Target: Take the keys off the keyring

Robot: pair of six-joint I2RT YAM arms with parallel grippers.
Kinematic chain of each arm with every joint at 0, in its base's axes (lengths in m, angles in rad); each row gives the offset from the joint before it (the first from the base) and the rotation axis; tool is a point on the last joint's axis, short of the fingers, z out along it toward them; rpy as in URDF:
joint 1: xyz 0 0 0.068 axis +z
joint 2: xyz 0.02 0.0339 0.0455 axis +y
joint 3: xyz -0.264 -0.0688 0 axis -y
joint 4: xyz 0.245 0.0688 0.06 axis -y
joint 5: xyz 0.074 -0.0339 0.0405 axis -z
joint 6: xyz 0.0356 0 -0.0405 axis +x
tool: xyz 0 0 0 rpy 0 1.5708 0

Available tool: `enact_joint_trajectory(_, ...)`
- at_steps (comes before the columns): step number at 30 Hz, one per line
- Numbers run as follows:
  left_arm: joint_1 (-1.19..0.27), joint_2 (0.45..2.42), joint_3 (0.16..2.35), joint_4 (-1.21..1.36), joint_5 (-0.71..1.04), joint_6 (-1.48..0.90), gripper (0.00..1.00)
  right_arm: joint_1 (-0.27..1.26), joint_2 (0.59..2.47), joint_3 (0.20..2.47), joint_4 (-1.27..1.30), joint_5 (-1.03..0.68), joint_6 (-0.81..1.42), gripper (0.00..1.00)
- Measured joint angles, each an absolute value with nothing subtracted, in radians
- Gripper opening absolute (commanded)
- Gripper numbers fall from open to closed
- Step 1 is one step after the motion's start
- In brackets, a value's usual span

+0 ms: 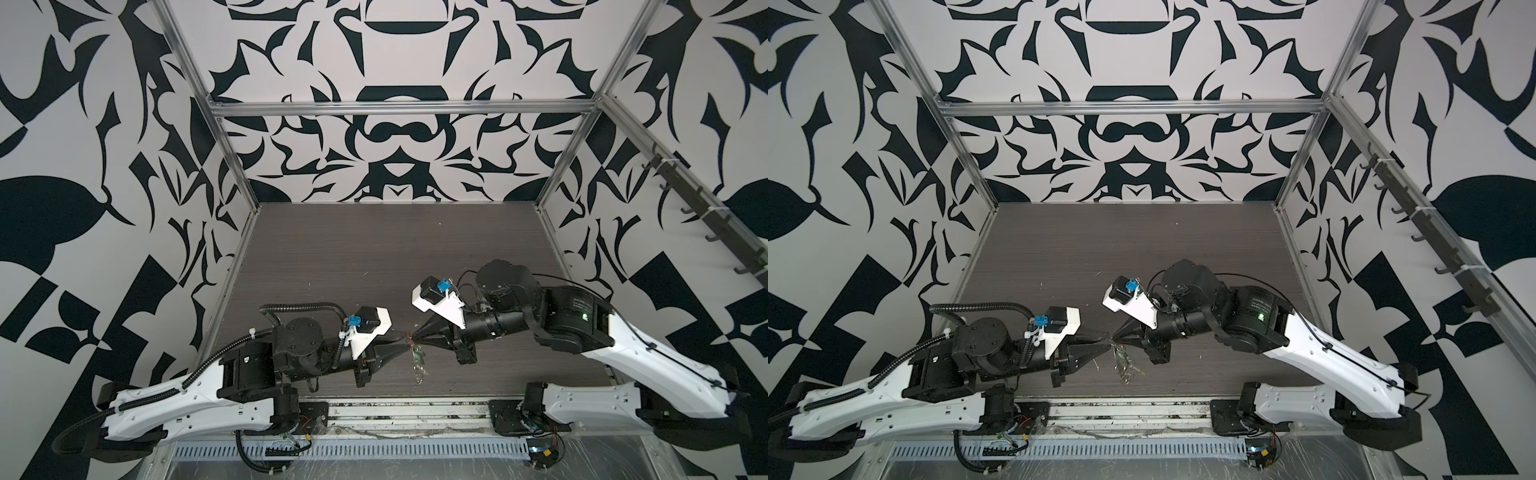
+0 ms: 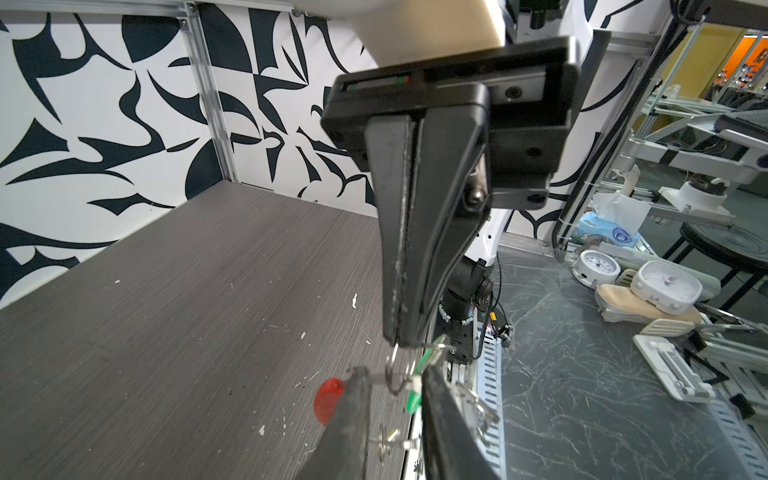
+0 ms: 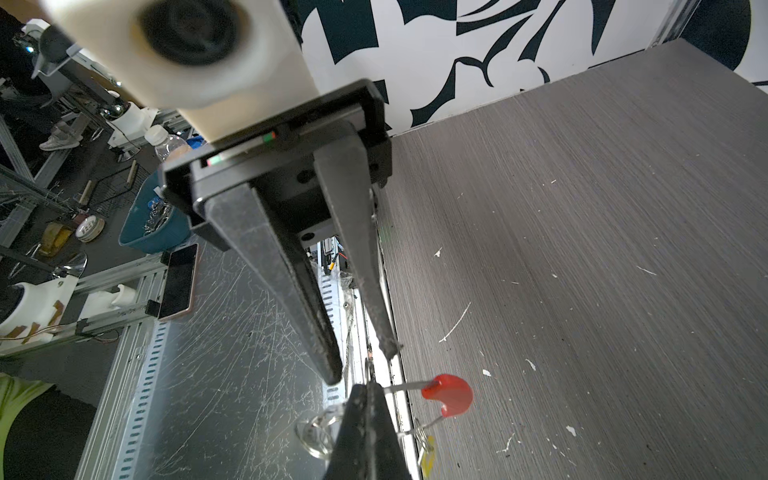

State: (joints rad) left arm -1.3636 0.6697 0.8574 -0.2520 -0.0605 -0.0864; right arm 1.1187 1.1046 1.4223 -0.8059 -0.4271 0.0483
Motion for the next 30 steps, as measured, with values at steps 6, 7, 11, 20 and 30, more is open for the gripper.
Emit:
enact_joint_trajectory(6, -1.363, 0.685, 0.857, -0.252, -0.043, -0.085, 0.14, 1.119, 1.113, 1.422, -0.812, -0.43, 0.046, 0.0)
enact_joint_trajectory(7, -1.363, 0.686, 0.857, -0.252, -0.039, -0.085, 0.13, 1.119, 1.113, 1.422, -0.812, -0.43, 0.045, 0.0)
enact_joint_trajectory(11, -1.362, 0.689, 0.858, -0.257, -0.034, -0.09, 0.02, 1.119, 1.111, 1.422, -0.819, -0.435, 0.041, 0.0)
enact_joint_trajectory(20, -1.361, 0.694, 0.856, -0.236, -0.039, -0.09, 0.0, 1.119, 1.101, 1.424, -0.818, -0.426, 0.046, 0.0)
enact_joint_trajectory(30, -1.362, 0.675, 0.797, -0.096, -0.123, -0.116, 0.0, 1.119, 0.927, 1.262, -0.595, -0.299, 0.11, 0.4)
